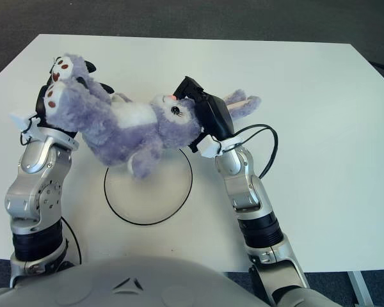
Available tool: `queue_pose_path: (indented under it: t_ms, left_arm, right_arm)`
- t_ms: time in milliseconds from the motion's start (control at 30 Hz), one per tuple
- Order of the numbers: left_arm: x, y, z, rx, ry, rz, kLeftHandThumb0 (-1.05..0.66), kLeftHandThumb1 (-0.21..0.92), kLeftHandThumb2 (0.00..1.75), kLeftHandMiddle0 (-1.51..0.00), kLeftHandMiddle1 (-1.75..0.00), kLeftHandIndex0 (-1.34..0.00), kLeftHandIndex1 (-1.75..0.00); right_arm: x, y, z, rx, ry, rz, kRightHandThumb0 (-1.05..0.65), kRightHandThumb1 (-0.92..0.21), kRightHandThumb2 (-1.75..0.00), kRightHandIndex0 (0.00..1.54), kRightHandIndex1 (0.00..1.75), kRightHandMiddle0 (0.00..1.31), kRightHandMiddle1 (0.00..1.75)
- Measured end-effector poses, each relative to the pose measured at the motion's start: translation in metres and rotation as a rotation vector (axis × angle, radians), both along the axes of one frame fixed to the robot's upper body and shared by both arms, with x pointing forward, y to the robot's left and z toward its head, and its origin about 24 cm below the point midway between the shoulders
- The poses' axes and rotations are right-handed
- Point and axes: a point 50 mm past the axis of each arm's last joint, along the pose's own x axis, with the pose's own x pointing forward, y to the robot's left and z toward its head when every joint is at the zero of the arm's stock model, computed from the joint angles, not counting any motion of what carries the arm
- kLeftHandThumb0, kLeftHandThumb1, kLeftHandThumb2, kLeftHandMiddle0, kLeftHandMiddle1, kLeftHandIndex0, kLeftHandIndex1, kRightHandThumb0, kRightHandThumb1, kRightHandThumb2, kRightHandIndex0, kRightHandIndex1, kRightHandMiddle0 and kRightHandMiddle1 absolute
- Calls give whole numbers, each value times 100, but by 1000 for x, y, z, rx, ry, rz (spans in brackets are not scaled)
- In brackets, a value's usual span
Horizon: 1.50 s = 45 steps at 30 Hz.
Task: Put the doll into the plate.
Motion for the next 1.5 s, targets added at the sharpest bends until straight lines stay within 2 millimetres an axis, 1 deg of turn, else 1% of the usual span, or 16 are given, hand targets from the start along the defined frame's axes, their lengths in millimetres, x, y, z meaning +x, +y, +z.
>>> queue_pose_path:
  t_ms: [67, 133, 233, 400, 433, 467, 533, 600, 933, 1200, 1267, 1333, 1433, 1467, 1500]
  left_arm:
    - [-4, 0, -3, -3, 24, 3, -1, 58, 100, -37, -171, -26, -175]
    - [-6, 1, -7, -5, 52, 7, -1, 58, 101, -35, -173, -28, -175]
    - [-8, 3, -13, -3, 93, 15, -1, 57, 102, -33, -174, -30, -175]
    - [-8, 5, -16, -2, 112, 17, -1, 56, 104, -33, -174, -31, -175]
    - [-7, 5, -17, -3, 115, 15, -1, 55, 105, -34, -174, -32, -175]
    - [-7, 6, -18, -7, 120, 9, -1, 55, 103, -41, -169, -28, -175]
    - [-6, 5, -20, -9, 127, 2, -1, 55, 101, -47, -164, -24, -175]
    - [-5, 5, -21, -6, 130, -4, -1, 55, 101, -50, -162, -22, -175]
    - [-8, 0, -28, 30, 131, -39, 0, 55, 100, -55, -157, -21, -175]
    - [-12, 0, -31, 61, 131, -36, 0, 55, 101, -55, -158, -21, -175]
    - [-12, 1, -32, 68, 133, -35, 0, 55, 101, -55, -159, -21, -175]
    - [-12, 1, -32, 72, 133, -33, 0, 54, 101, -55, -159, -21, -175]
    - [-13, 1, -32, 79, 133, -32, 0, 54, 102, -54, -160, -21, -175]
    - [-13, 1, -33, 79, 134, -32, 0, 54, 102, -54, -161, -21, -175]
    - [-13, 1, -33, 80, 135, -32, 0, 54, 102, -53, -162, -20, -175]
  right_arm:
    - [-2, -1, -1, -11, -19, 0, 0, -2, -161, 89, 160, 61, 175]
    - [-4, -2, -2, -30, -42, -6, 0, -2, -161, 89, 159, 61, 175]
    - [-7, -4, -3, -60, -72, -17, 0, -2, -161, 89, 160, 61, 175]
    - [-9, -5, -6, -77, -85, -23, 0, -2, -161, 88, 160, 61, 175]
    - [-10, -5, -7, -77, -85, -23, 0, -2, -161, 88, 160, 60, 175]
    - [-11, -5, -8, -78, -82, -23, 0, -2, -161, 88, 160, 60, 175]
    - [-13, -6, -11, -82, -75, -24, 0, -2, -160, 89, 159, 60, 175]
    - [-14, -6, -13, -86, -70, -24, 0, -2, -160, 89, 159, 60, 175]
    - [-17, -8, -19, -95, -52, -28, 0, -2, -160, 88, 159, 61, 175]
    - [-21, -10, -17, -93, -45, -14, 0, -7, -155, 79, 162, 62, 175]
    - [-22, -11, -16, -96, -31, 3, 0, -10, -153, 76, 163, 61, 175]
    - [-23, -12, -15, -107, -20, 16, 0, -13, -152, 71, 169, 58, 174]
    - [-24, -13, -13, -136, -7, 31, 0, -27, -133, 60, 173, 55, 162]
    - [-25, -14, -12, -144, -5, 33, 0, -40, -117, 51, 173, 48, 159]
    - [-25, -15, -11, -153, -2, 37, 0, -48, -106, 45, 174, 43, 157]
